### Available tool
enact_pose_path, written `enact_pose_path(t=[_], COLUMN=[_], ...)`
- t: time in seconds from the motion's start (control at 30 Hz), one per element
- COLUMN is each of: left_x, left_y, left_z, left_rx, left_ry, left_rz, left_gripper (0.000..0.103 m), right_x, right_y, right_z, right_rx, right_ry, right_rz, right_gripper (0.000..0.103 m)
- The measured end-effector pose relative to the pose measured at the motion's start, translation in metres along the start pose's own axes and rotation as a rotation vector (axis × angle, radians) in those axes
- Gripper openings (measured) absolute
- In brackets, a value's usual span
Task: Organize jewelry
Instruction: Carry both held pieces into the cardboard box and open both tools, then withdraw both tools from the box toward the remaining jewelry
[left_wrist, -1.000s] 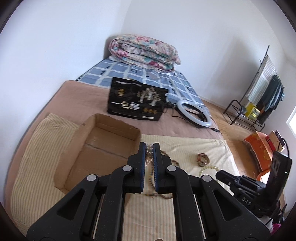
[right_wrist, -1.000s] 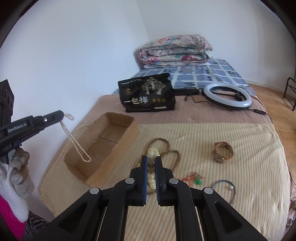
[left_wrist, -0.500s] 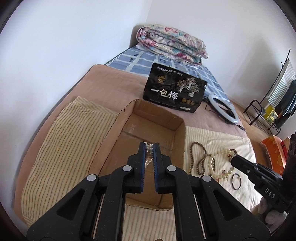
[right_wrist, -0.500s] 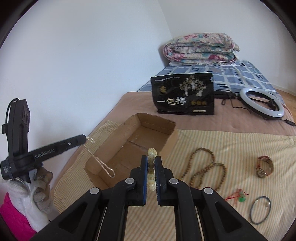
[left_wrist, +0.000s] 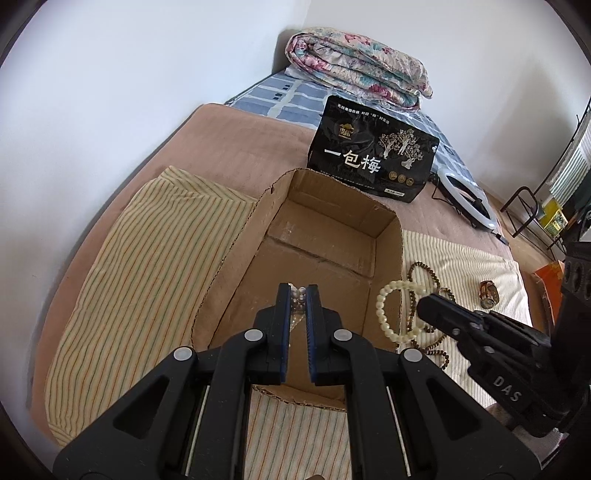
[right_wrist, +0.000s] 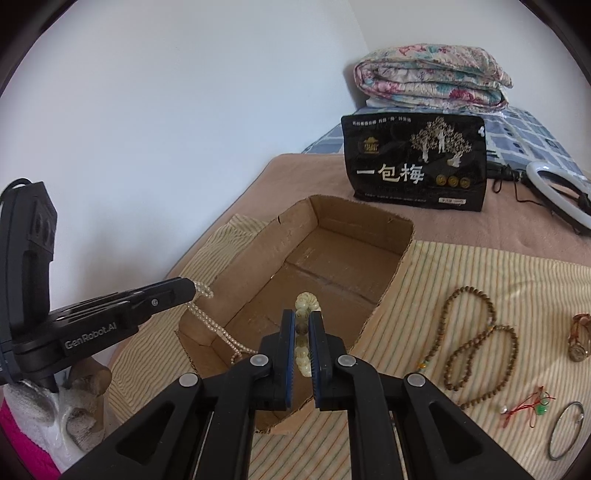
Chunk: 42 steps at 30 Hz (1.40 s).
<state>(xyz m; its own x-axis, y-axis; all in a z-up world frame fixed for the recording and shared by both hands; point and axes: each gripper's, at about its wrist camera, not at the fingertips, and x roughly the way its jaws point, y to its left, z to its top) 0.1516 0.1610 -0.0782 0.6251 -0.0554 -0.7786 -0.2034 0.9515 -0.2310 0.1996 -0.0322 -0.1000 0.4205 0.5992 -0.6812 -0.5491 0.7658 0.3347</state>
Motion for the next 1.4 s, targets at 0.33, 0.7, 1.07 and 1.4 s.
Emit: enact_pose_path(t=[0.33, 0.7, 1.07, 1.4], left_x=[0.005, -0.002, -0.015, -0.018], left_y=[-0.004, -0.010, -0.039, -0.080], left_z=[0.002, 0.002, 0.002, -0.003], left_rx=[-0.003, -0.003, 0.044, 0.106], left_ry=[0.016, -0.015, -0.078, -0.085], left_rz=[0.015, 0.023, 0.002, -0.080], left_gripper=[0.008, 0.045, 0.045, 0.045], right_x=[0.003, -0.020, -0.066, -0.124], right_y=[-0.006, -0.014, -0.030, -0.070], right_z=[0.000, 0.000, -0.004, -0.021], right_rx=[0.011, 0.003, -0.025, -0.001], right_ry=[-0.016, -0.068, -0.151, -0.239], right_rz=[-0.055, -0.129, -0.251, -0.376], right_gripper=[0.047, 0.079, 0.100, 0.103])
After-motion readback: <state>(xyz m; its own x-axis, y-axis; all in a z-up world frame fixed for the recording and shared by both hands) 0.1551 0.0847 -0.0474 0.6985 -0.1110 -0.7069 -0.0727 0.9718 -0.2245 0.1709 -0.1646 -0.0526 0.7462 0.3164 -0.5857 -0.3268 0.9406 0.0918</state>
